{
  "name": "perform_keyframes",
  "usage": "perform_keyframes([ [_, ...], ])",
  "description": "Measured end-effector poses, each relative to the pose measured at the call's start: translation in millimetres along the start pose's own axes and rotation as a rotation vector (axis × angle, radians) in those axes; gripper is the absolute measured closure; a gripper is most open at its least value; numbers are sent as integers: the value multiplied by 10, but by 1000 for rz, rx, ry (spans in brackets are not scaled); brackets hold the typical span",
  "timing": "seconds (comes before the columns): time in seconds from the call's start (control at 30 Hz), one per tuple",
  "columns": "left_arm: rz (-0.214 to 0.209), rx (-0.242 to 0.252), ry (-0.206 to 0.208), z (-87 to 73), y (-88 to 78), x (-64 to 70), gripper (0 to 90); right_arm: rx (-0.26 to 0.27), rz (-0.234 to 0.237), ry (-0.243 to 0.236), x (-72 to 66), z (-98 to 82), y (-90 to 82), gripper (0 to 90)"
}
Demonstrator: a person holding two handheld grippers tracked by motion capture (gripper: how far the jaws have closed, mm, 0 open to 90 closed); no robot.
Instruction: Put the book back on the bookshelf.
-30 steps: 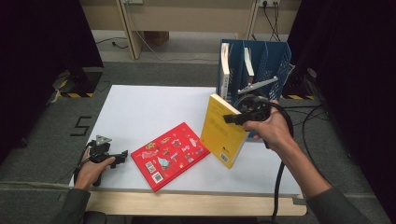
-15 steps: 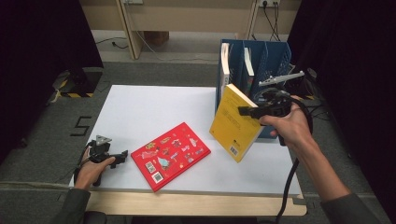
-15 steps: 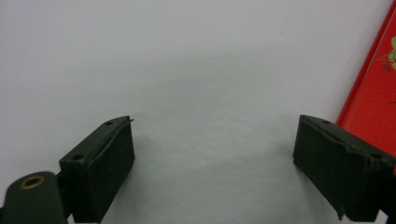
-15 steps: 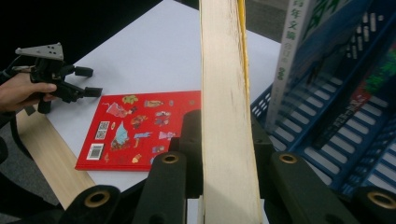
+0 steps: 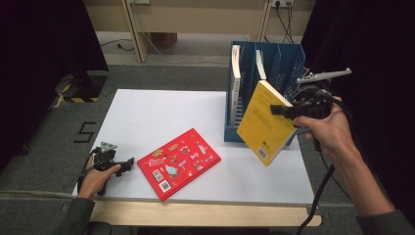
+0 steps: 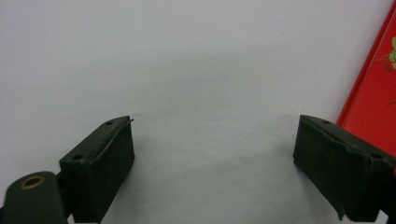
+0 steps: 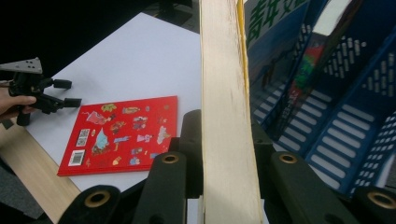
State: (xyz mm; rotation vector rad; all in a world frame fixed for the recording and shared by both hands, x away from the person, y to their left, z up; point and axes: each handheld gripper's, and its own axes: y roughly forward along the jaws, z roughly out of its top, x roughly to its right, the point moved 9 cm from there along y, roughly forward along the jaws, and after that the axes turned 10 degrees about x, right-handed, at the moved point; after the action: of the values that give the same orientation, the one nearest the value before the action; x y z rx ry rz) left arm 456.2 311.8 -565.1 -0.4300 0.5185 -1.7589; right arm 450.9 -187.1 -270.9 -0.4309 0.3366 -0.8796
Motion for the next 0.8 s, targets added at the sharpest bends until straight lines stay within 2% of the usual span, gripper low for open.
perform_keyframes([
  [0.3,-2,0,0,0,0,0,113,14,-61,2,181,146,-144,755],
  [0.53,0,-1,0,0,0,-1,113,18,-136,8,390,278,-240,755],
  [0.8,-1,-1,0,0,1,0,112,17,-212,18,634,413,-148,755],
])
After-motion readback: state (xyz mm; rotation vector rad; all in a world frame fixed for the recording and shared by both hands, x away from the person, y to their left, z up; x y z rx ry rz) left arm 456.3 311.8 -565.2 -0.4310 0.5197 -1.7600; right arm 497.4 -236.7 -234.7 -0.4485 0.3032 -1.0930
